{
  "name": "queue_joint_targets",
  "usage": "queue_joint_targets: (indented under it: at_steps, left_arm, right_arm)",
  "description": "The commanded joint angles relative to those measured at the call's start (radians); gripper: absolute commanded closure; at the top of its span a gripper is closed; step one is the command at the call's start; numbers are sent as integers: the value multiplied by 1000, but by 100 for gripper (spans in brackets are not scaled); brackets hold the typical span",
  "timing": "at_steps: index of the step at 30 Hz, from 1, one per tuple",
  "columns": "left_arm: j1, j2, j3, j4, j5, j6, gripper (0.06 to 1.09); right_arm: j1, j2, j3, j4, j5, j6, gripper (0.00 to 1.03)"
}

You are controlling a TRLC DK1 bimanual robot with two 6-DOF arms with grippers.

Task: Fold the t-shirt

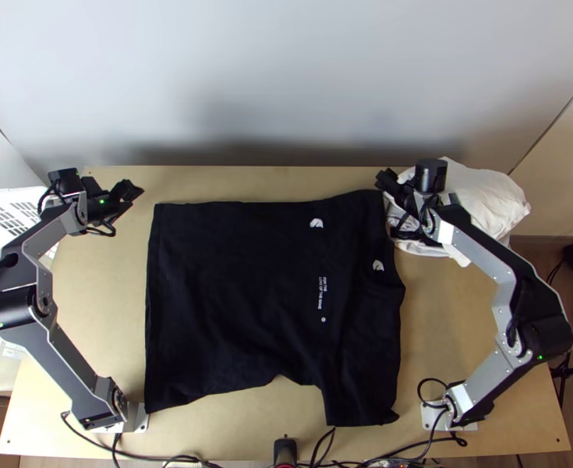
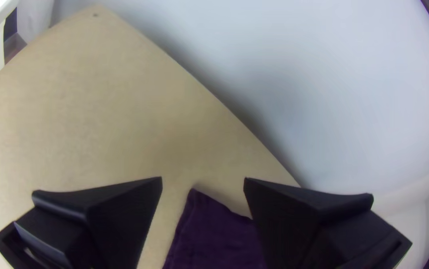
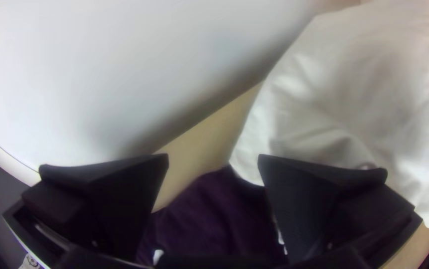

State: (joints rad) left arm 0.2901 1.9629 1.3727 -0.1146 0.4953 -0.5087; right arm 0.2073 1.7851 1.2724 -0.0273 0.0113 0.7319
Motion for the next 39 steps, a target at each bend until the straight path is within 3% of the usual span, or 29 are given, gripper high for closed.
queue_joint_targets:
  at_steps: [1,3,5,8,13,16,18,23,28,34,39]
  left_arm:
    - [0,-90,0,-2,8,29,10]
    - [-2,-171,-12,-16,3,64,10]
    - [-8,-265,-20,-91,6,119,10]
    - [-14,-366,-18,-310,45,214,10]
    - [-42,-458,-17,-793,48,495,10]
    - [-62,-541,-34,-1016,48,582,10]
    - [-71,-611,-75,-1063,46,622,10]
    - [-72,-737,-190,-1099,12,823,10]
    - [-62,-760,-187,-1238,-32,1024,10]
    - [-106,-674,-205,-1323,-90,1001,11]
    - [-157,-602,-325,-1312,-112,888,11]
  right_arm:
    - [21,-121,-5,-13,7,-43,4]
    - [24,-191,-1,-42,22,-69,5]
    - [30,-259,38,-172,21,-66,5]
    - [40,-322,99,-485,13,-11,5]
    - [81,-398,77,-850,-27,18,5]
    - [92,-431,45,-1037,-149,20,5]
    - [96,-455,-1,-1131,-238,55,5]
    - [121,-552,-176,-1152,-281,20,5]
    - [116,-622,-327,-1145,-336,-46,5]
    - [43,-607,-444,-1143,-387,-143,5]
    - [24,-622,-470,-1134,-407,-155,5]
